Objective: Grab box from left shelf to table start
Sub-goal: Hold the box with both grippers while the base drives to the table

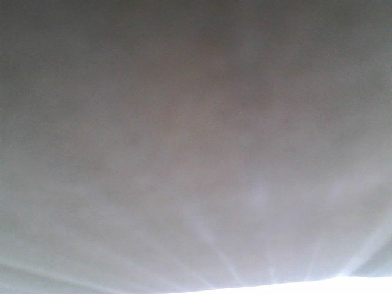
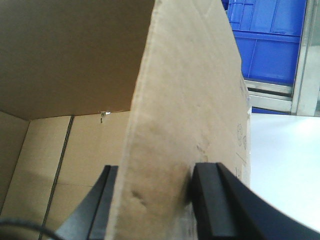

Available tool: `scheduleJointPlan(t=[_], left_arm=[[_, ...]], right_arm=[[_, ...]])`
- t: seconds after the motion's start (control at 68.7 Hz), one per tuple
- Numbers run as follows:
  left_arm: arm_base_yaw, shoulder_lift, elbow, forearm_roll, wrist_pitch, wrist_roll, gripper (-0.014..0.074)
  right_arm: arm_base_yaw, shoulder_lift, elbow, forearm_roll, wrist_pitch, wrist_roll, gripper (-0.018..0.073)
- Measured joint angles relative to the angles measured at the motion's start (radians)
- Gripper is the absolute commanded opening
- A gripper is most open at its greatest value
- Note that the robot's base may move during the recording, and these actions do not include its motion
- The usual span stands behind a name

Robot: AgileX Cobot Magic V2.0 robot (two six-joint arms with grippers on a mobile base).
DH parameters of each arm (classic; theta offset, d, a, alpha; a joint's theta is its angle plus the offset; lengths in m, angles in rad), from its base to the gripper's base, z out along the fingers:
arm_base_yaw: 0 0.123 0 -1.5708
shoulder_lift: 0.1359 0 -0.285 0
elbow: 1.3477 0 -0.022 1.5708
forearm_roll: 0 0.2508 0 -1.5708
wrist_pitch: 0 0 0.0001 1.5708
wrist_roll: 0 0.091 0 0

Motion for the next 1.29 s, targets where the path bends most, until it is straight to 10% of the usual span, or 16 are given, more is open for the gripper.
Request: scheduleJointPlan(t=[0.888, 1.295], left_arm=[[0.0, 0.0, -0.013, 0.0, 0.008, 0.0, -0.0092], [0.0, 0.309, -0.393, 0.131, 0.293, 0.0, -0.0092]], right_arm=[[0.0, 0.009, 0.0, 0.0, 0.0, 0.0, 0.0058], [0.0, 0.338, -0.101, -0.003, 0.164, 0.01, 0.0058]])
